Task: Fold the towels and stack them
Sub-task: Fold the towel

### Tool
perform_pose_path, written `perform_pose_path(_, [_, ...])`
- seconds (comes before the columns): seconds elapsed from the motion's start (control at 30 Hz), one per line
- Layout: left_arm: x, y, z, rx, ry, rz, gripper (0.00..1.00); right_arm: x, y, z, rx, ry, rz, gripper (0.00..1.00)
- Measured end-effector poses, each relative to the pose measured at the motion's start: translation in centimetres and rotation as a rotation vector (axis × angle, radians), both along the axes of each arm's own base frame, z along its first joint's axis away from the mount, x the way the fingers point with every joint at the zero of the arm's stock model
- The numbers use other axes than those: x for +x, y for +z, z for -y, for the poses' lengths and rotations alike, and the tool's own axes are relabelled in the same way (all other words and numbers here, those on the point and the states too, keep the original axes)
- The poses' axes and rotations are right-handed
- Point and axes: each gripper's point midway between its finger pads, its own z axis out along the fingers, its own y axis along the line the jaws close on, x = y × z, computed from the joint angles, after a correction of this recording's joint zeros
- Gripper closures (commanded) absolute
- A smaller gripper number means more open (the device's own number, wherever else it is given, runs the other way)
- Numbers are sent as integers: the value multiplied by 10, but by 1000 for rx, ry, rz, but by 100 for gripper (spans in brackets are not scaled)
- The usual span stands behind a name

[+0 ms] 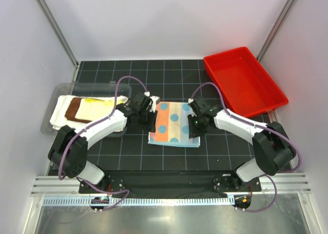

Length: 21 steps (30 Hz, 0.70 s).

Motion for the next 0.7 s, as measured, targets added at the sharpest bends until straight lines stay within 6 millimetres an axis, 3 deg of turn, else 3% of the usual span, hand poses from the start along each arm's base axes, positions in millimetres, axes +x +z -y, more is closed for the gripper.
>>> perform_pose_path(0.13, [-10, -32, -5, 18, 48, -67, 75, -16, -34, 23, -81, -117, -39, 74])
perform_pose_path(0.2, [-18, -46, -10, 37, 68, -100, 76, -19, -39, 27, -86, -152, -32, 73])
perform_pose_path(0.4, [-29, -62, -19, 78, 113, -125, 75, -17, -23, 36, -57, -240, 57, 67])
perform_pose_path(0.7, [-19, -50, -23, 77, 159, -63, 72, -19, 1, 36, 61, -398, 109, 65])
